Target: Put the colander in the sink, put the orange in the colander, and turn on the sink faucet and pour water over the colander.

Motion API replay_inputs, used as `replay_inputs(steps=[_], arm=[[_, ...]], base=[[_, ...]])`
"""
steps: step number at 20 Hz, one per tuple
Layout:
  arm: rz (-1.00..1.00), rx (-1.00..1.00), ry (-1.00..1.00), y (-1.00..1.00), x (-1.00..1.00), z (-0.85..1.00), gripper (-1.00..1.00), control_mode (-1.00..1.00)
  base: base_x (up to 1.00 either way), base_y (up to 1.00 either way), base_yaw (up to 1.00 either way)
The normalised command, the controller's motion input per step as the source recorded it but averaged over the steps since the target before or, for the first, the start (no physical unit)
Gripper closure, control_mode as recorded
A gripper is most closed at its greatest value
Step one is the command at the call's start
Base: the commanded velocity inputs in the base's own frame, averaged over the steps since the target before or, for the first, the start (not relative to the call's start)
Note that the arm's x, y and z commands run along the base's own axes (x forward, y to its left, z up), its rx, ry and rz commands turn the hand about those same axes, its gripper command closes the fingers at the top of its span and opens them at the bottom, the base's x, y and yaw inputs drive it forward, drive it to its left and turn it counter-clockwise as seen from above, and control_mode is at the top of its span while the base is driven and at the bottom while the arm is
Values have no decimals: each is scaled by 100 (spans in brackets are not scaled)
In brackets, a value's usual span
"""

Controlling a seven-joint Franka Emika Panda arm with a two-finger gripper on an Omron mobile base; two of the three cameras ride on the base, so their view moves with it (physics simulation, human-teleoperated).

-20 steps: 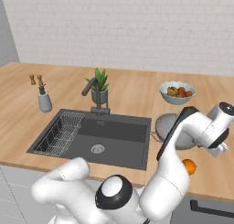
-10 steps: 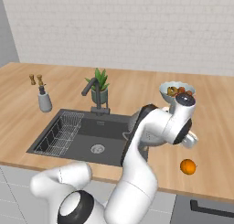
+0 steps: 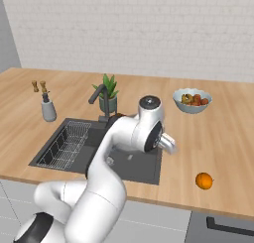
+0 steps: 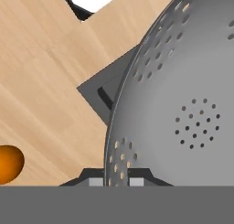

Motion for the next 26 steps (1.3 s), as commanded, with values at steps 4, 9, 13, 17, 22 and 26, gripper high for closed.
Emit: replay_inputs(steps=[4,9,13,17,22,26], arm=[[0,0,1,52,14,11,100,-100],[0,0,4,33,33,0,100,-100],[0,0,2,41,30,-2,100,-100],[0,0,0,37,17,-32,100,-100],[0,3,0,7,4,-48,100,-100],[0,12,0,0,4,-52,100,-100]], base=[[0,0,0],[0,0,0],[0,0,0],[0,0,0],[0,0,0],[0,0,0]])
